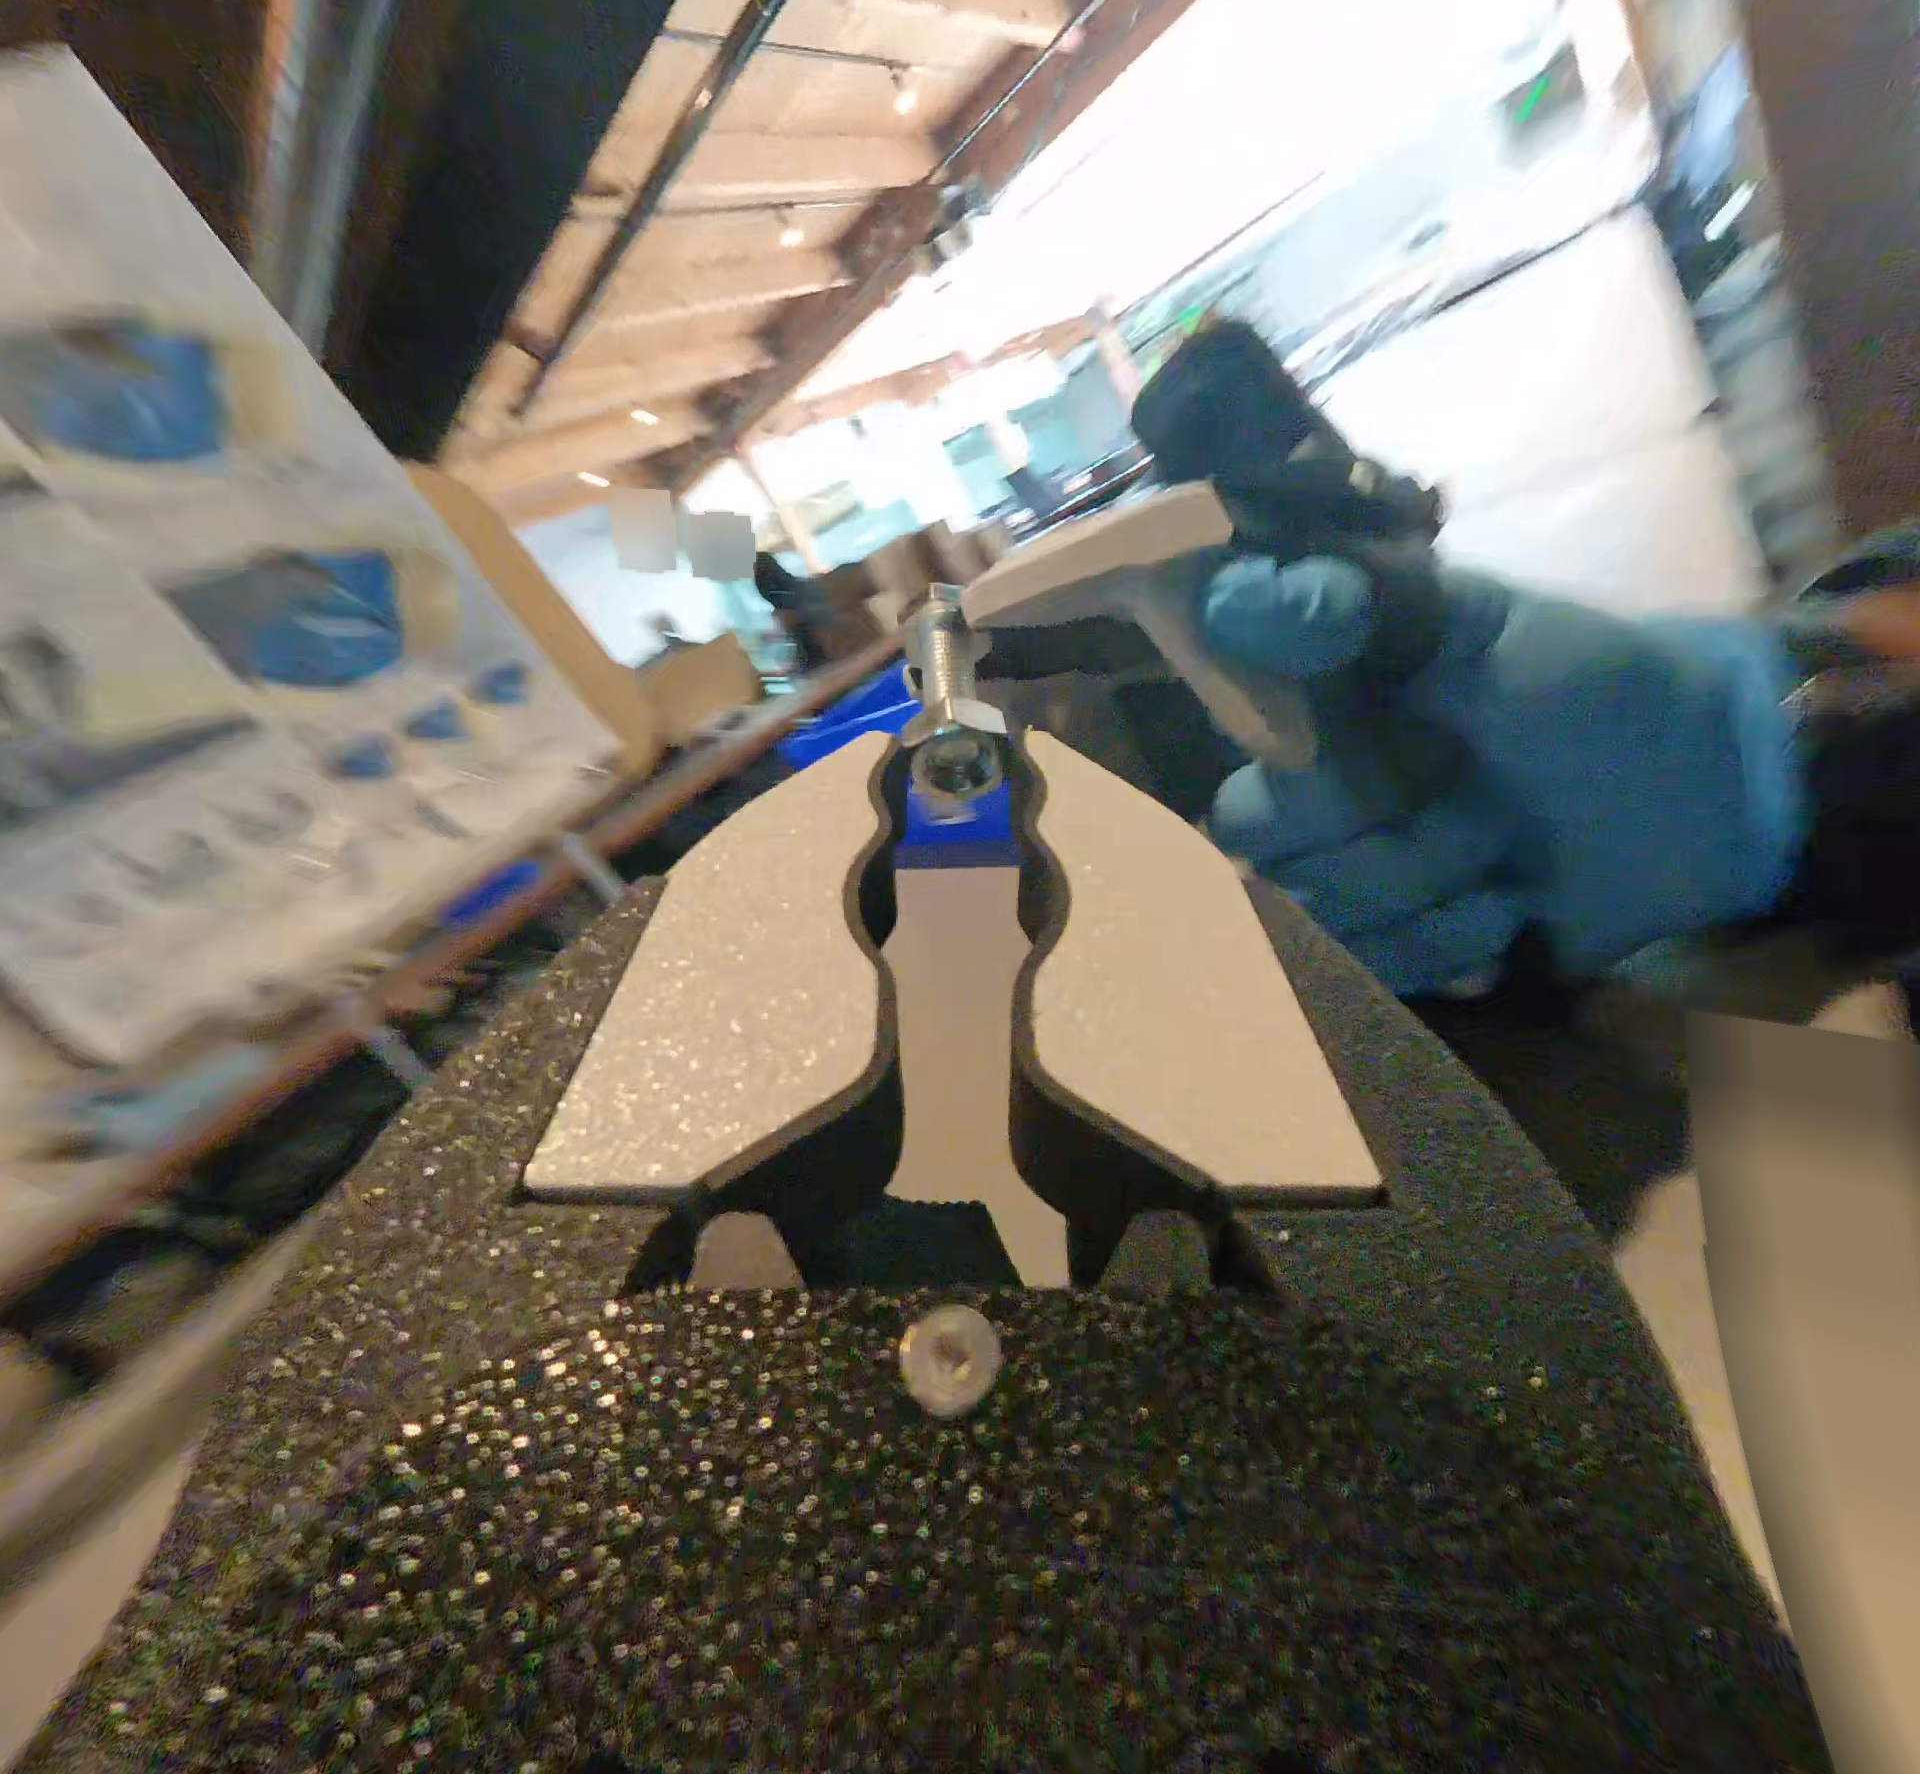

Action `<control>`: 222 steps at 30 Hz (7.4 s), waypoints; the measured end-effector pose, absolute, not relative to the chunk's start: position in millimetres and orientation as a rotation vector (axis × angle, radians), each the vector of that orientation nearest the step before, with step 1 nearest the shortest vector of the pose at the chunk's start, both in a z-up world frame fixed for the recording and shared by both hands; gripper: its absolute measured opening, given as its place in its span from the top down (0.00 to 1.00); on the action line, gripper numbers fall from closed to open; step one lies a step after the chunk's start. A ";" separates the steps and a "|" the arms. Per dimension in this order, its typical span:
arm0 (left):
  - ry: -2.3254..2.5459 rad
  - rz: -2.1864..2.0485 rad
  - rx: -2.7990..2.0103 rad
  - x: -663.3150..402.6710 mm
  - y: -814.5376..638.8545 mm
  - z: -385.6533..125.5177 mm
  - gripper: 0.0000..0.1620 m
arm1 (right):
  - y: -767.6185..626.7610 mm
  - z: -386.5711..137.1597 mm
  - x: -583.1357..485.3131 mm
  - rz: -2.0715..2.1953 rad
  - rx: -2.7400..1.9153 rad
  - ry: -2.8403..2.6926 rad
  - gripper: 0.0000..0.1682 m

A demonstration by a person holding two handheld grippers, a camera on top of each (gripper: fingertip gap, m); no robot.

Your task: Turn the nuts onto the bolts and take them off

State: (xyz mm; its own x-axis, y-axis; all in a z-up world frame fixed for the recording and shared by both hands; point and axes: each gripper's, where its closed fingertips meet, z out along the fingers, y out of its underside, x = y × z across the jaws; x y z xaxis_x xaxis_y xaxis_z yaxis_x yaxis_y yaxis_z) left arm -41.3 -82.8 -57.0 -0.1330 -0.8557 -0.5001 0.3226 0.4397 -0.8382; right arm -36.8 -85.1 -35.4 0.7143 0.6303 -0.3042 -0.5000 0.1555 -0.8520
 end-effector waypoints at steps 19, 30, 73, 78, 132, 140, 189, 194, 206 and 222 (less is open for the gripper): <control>1.235 -1.786 -0.817 -46.8 -85.4 -42.8 0.78 | -87.0 -33.1 -32.0 0.815 -1.136 -0.114 0.90; 1.245 -0.748 -0.414 -40.9 -83.9 -51.3 0.89 | -86.2 -34.0 -32.8 0.807 -1.145 -0.115 0.90; 1.324 -1.319 -0.643 -39.4 -88.9 -55.6 0.89 | -87.4 -32.3 -34.1 0.805 -1.133 -0.124 0.90; 1.237 -0.656 -0.382 -39.2 -84.0 -51.0 0.87 | -87.9 -31.9 -33.5 0.793 -1.131 -0.124 0.90; 1.274 -0.867 -0.431 -40.0 -92.7 -52.7 0.80 | -90.5 -29.6 -32.4 0.774 -1.116 -0.123 0.90; 1.141 -1.733 -0.812 -45.9 -74.3 -37.5 0.75 | -92.4 -28.0 -30.6 0.777 -1.098 -0.119 0.90; 1.600 -1.552 -0.523 -69.1 -107.7 -64.4 0.88 | -114.5 -50.9 -63.7 0.485 -1.374 -0.646 0.80; 1.683 -1.527 -0.500 -70.2 -114.5 -74.4 0.88 | -118.7 -54.1 -68.2 0.520 -1.342 -0.677 0.82; 1.721 -1.479 -0.523 -71.6 -104.4 -80.7 0.88 | -113.4 -69.5 -63.9 0.441 -1.422 -0.705 0.84; 1.761 -1.473 -0.523 -72.0 -107.2 -86.0 0.88 | -111.3 -77.1 -69.1 0.432 -1.454 -0.736 0.87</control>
